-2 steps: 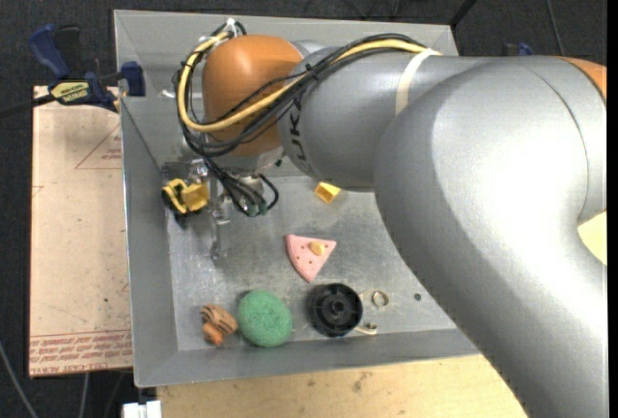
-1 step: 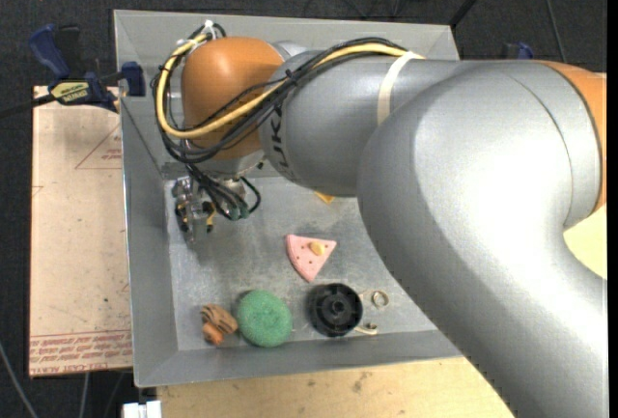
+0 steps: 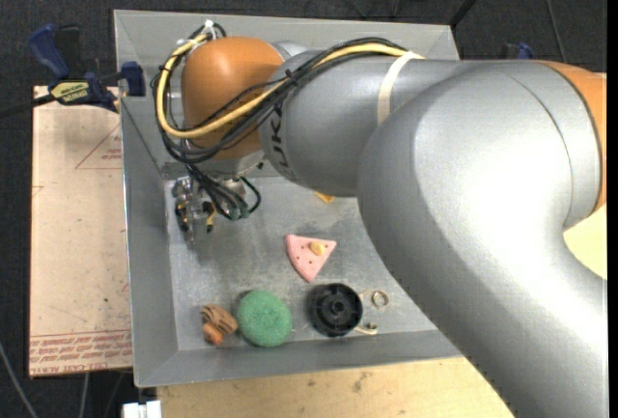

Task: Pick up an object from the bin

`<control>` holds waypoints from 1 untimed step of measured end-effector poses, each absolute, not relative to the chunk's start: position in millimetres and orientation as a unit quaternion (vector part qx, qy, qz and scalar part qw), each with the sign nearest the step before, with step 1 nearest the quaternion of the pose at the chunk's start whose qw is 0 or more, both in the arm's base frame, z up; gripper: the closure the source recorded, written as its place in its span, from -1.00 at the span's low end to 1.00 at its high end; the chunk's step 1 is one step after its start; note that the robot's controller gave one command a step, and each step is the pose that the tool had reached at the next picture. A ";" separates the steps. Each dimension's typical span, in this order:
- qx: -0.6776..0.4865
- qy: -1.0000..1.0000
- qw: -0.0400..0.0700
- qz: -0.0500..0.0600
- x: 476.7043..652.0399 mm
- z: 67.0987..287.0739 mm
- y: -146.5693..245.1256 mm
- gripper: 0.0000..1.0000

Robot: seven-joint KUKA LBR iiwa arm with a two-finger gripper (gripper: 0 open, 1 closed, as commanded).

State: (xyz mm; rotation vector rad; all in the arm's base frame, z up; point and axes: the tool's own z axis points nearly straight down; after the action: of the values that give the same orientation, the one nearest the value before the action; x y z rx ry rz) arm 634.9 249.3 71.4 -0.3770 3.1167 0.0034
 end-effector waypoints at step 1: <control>-0.119 0.993 0.000 0.001 651.3 120.4 221.1 1.00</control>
Offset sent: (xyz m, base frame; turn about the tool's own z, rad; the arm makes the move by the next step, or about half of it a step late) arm -0.0039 -0.0547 0.0641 0.0068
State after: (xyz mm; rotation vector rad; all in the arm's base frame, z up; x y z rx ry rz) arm 651.3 221.1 120.4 -0.3735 3.1199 0.0033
